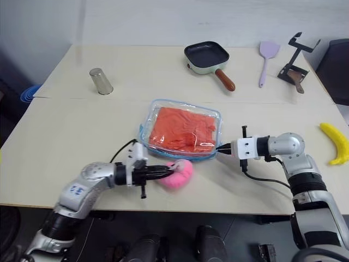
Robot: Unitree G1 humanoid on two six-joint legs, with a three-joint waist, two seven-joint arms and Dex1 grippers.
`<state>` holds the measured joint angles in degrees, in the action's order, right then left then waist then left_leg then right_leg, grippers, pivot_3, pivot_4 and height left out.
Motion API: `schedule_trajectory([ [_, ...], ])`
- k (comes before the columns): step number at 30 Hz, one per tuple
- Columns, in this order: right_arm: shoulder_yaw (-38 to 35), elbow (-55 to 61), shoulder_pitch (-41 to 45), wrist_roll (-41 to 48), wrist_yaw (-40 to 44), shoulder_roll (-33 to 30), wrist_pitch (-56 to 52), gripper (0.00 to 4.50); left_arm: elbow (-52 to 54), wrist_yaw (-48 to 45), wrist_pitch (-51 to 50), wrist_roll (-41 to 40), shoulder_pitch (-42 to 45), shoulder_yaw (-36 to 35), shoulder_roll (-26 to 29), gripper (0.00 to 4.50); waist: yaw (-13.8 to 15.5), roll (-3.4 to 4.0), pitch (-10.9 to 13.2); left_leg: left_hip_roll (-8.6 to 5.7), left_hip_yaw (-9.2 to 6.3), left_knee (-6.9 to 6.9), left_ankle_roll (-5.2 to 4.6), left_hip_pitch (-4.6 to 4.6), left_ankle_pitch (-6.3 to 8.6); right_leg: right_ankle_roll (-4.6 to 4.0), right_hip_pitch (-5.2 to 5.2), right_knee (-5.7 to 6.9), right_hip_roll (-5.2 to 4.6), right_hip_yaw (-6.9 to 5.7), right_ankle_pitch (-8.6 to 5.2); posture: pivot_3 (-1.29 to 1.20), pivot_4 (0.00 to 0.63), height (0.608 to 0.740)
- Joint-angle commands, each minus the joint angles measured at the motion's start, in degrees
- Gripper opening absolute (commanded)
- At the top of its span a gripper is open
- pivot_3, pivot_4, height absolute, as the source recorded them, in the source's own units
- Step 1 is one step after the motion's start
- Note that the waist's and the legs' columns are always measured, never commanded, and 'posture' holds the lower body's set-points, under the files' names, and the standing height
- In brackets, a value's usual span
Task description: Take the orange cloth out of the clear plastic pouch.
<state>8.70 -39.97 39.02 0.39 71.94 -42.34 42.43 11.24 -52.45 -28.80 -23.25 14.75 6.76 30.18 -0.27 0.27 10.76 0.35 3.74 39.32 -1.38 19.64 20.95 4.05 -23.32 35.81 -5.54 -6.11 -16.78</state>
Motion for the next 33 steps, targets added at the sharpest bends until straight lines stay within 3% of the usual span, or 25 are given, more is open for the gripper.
schedule_trajectory([
  [1,-1.84,-0.28,-0.06,1.10,-1.04,-2.13,1.83,0.03,0.67,-0.05,1.07,-0.46,-1.22,-3.69,2.27,0.00,0.14,0.00,0.00,0.00,-0.03,0.00,0.00,0.00,0.00,0.00,0.02,-0.04,0.00,-0.01,0.00,0.00,0.150,0.740],
  [9,-2.01,-0.01,-0.97,2.43,-0.56,-3.29,3.64,0.03,-4.86,4.86,2.20,-3.12,-5.04,-14.87,2.20,0.00,-0.06,0.00,0.00,0.01,-0.04,0.00,0.00,-0.01,0.00,0.00,0.02,-0.01,-0.01,-0.03,0.00,0.00,0.150,0.740],
  [14,-1.81,-0.02,-1.11,3.31,0.18,-4.15,2.61,0.03,-10.15,9.27,6.95,-0.82,-6.69,-21.99,4.04,0.00,-0.15,0.00,0.00,0.01,-0.03,0.00,0.00,-0.03,0.01,0.00,0.01,-0.01,-0.01,-0.02,0.00,0.00,0.150,0.740],
  [20,-1.55,0.56,-1.74,3.15,-1.34,-2.57,0.53,0.03,-10.34,11.94,8.43,-1.73,-6.82,-24.39,2.92,0.00,-0.06,0.00,0.00,0.01,-0.02,0.00,0.01,-0.04,0.02,0.00,0.03,0.02,-0.03,-0.02,0.00,0.00,0.150,0.740],
  [24,-2.93,4.31,-4.25,8.66,0.70,-1.51,-10.39,0.03,-10.08,12.51,10.21,-1.40,-6.02,-24.43,3.15,0.00,0.01,0.00,0.00,0.02,-0.03,0.00,0.02,-0.03,0.02,0.00,0.02,0.02,-0.03,-0.04,0.00,0.00,0.150,0.740],
  [25,-3.21,6.17,-5.13,10.41,1.50,-1.52,-13.64,0.22,-9.84,12.41,10.23,-0.87,-6.01,-23.91,3.73,0.28,-0.01,0.00,0.00,0.02,-0.04,0.00,0.02,-0.04,0.02,0.00,0.02,0.03,-0.03,-0.04,0.00,0.00,0.150,0.740],
  [28,-5.15,13.07,-9.10,14.08,2.30,-3.22,-16.89,0.89,-11.87,4.42,19.51,6.78,-4.61,-19.13,12.55,1.02,0.02,-0.02,0.02,0.04,-0.05,0.00,0.04,0.00,0.03,0.00,-0.03,0.05,-0.01,-0.06,0.00,0.00,0.150,0.740],
  [33,-11.39,28.64,-20.46,20.63,1.76,-8.71,-28.40,2.49,-14.42,-9.64,32.45,7.96,3.42,-14.79,20.33,2.46,0.56,0.04,0.02,0.01,-0.12,-0.01,0.05,0.12,0.05,-0.01,-0.11,0.00,-0.09,-0.12,0.00,0.00,0.150,0.740],
])
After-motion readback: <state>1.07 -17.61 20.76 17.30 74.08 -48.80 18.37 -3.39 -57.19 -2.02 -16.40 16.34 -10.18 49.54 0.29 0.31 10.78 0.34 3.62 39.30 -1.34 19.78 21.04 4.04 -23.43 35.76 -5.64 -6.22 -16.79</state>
